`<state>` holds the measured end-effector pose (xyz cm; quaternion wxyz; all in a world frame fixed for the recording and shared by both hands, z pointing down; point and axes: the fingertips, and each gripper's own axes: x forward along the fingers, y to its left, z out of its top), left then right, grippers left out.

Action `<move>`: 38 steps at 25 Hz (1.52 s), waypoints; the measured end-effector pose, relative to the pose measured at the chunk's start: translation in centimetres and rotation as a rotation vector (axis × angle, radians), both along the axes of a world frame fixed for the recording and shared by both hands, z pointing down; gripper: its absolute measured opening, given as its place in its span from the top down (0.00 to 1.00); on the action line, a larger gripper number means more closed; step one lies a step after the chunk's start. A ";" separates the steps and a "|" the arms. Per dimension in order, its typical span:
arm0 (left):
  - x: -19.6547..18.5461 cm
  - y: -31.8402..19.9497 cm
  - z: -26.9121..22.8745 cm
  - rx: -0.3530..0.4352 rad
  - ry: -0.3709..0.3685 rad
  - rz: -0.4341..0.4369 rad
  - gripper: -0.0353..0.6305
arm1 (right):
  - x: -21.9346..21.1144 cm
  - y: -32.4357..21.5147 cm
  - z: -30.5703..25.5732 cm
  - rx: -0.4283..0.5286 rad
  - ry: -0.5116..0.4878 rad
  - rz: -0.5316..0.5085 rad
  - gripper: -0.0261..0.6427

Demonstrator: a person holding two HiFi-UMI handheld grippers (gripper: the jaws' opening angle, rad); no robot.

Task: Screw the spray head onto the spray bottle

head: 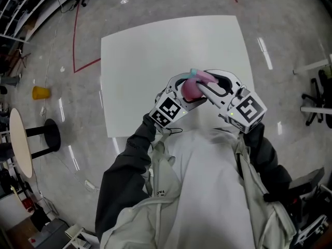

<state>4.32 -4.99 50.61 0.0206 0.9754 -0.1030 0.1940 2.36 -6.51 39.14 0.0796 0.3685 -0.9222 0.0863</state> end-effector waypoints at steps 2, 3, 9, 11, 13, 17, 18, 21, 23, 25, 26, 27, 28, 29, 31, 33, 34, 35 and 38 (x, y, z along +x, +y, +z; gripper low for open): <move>0.0 -1.8 1.5 0.068 -0.094 -0.194 0.31 | 0.4 -1.1 1.1 -0.077 -0.002 0.182 0.78; -0.1 -2.4 2.0 0.098 -0.137 -0.274 0.31 | -0.1 -1.0 1.4 -0.078 0.025 0.215 0.78; 0.9 0.1 -1.3 0.010 0.084 -0.130 0.31 | -1.8 1.4 -1.9 0.126 -0.016 0.003 0.77; 0.9 1.4 -2.3 -0.013 0.126 -0.033 0.31 | -1.9 2.6 -2.0 0.105 -0.045 -0.171 0.77; 0.8 1.7 -2.2 -0.017 0.112 -0.002 0.31 | -1.9 3.0 -1.5 0.113 -0.004 -0.256 0.77; 0.3 0.4 -0.5 0.011 0.023 -0.064 0.31 | -1.5 2.1 0.0 0.163 0.093 -0.173 0.78; 0.1 0.0 -0.2 0.024 0.007 -0.099 0.31 | -1.3 1.6 0.3 0.156 0.083 -0.119 0.78; -0.1 -1.0 1.3 0.055 0.002 -0.203 0.31 | -0.1 0.2 1.2 0.127 0.010 0.045 0.78; 0.1 -1.0 2.1 0.057 0.022 -0.225 0.31 | -0.1 0.1 2.1 0.108 0.009 0.067 0.78; -0.1 -0.7 2.3 0.061 0.059 -0.228 0.31 | -0.6 0.4 2.7 0.105 0.027 0.041 0.78; -0.4 -0.6 2.4 0.069 0.075 -0.240 0.31 | -0.6 0.7 2.9 0.107 0.020 0.033 0.78; -0.8 -0.5 2.5 0.075 0.085 -0.259 0.31 | -0.1 0.8 3.1 0.110 0.000 0.036 0.78; -1.3 -0.5 2.9 0.076 0.089 -0.283 0.31 | 0.5 0.7 3.1 0.113 -0.027 0.047 0.78; -2.0 -0.5 3.4 0.069 0.089 -0.307 0.31 | 1.2 0.5 3.0 0.113 -0.051 0.065 0.78; -4.3 -0.4 4.8 0.039 0.071 -0.359 0.31 | 2.2 -0.2 3.8 0.096 -0.058 0.097 0.78; -6.6 -0.4 6.1 0.016 0.044 -0.422 0.31 | 2.1 -0.9 6.0 0.065 0.003 0.087 0.78; -7.4 -0.5 6.6 0.012 0.037 -0.458 0.31 | 1.9 -1.1 7.3 0.056 0.045 0.074 0.78; -8.1 -0.6 6.8 0.016 0.033 -0.499 0.31 | 1.7 -1.1 8.4 0.061 0.085 0.061 0.78; -9.6 -1.5 6.8 0.067 0.007 -0.648 0.82 | 0.7 -0.4 10.6 0.136 0.194 0.036 0.78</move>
